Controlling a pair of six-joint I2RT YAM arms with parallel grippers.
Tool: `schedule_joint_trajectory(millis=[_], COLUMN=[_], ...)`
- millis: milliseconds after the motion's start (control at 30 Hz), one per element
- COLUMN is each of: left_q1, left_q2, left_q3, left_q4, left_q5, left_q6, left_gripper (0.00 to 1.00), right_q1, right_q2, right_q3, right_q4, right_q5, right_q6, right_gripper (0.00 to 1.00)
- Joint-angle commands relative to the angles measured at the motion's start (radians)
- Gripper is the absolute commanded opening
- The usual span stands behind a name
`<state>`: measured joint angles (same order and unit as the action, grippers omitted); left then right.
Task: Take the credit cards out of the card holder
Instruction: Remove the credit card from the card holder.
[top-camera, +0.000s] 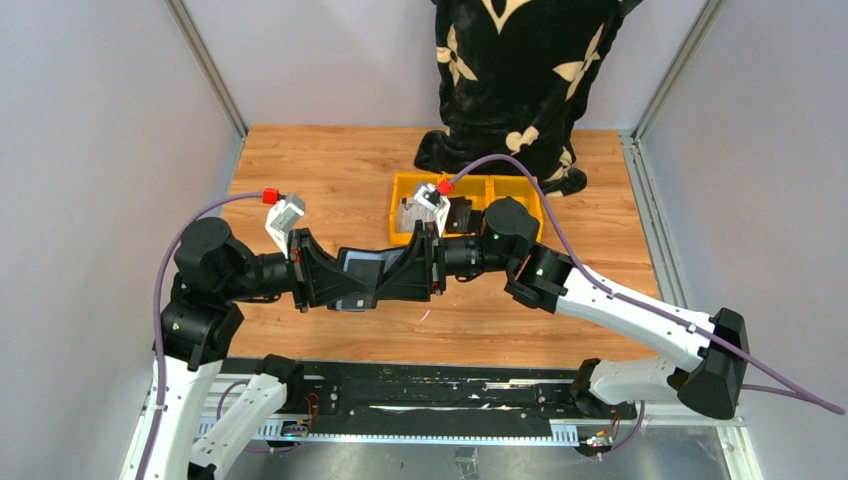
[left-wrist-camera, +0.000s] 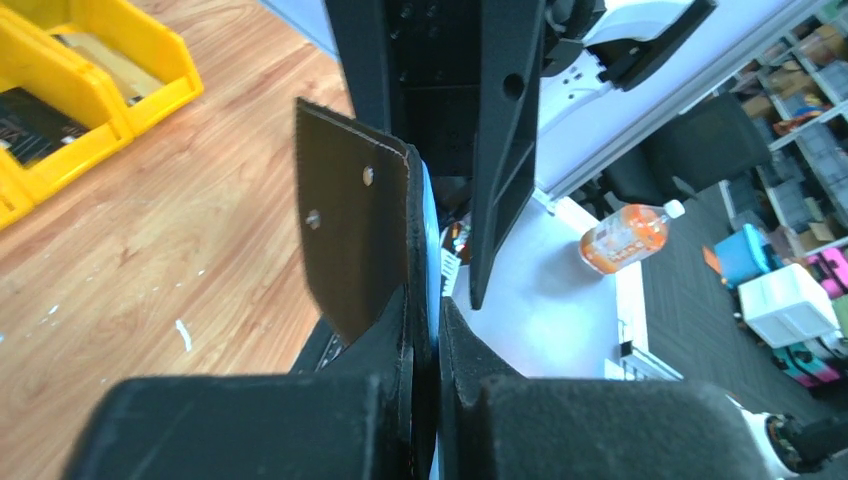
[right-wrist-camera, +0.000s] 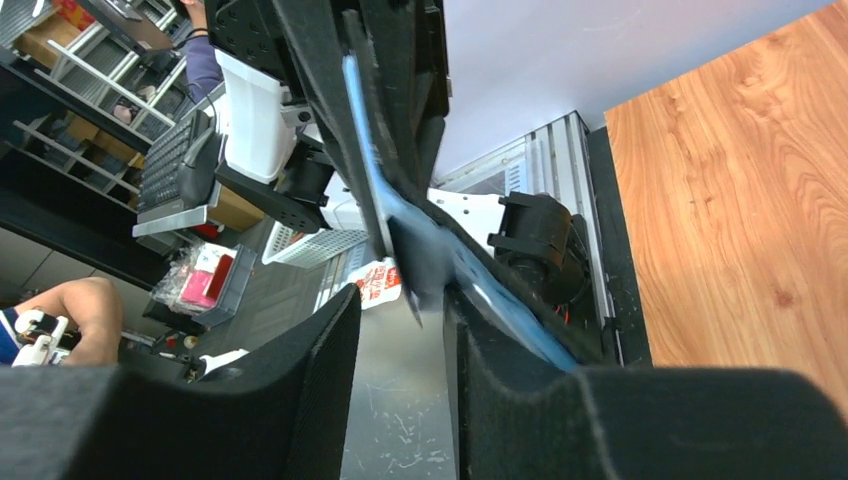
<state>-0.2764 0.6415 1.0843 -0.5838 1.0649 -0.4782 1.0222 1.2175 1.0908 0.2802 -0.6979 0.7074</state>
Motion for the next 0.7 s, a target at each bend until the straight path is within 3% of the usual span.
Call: schedule_joint_trajectory(millis=[0, 300, 367, 567, 667], left_q1=[-0.001, -0.001, -0.001, -0.001, -0.001], left_q2=[0.002, 0.013, 0.01, -0.011, -0.014], left_q3=[0.02, 0.015, 0.013, -0.038, -0.034], left_q4=[-0.079, -0.063, -0.044, 0.109, 0.145], left_q5=[-0.058, -0.022, 0.02, 0.162, 0.17], left_q6=[0.081, 0.064, 0.037, -0.112, -0.138], left_gripper=[0.0, 0.04, 0.08, 0.35, 0.36], right_q1=[-0.014, -0.014, -0.014, -0.014, -0.014], right_q2=[0.003, 0.038, 0.047, 0.033, 0.019], right_q3=[0.019, 0.002, -0.004, -0.027, -0.046], right_q4=[0.133, 0.187, 0.195, 0.223, 0.223], right_q5=[-0.031, -0.028, -0.025, -0.023, -0.02], right_q6=[0.059, 0.096, 0.106, 0.114, 0.116], right_gripper=[0.38, 0.2, 0.15, 0.0, 0.0])
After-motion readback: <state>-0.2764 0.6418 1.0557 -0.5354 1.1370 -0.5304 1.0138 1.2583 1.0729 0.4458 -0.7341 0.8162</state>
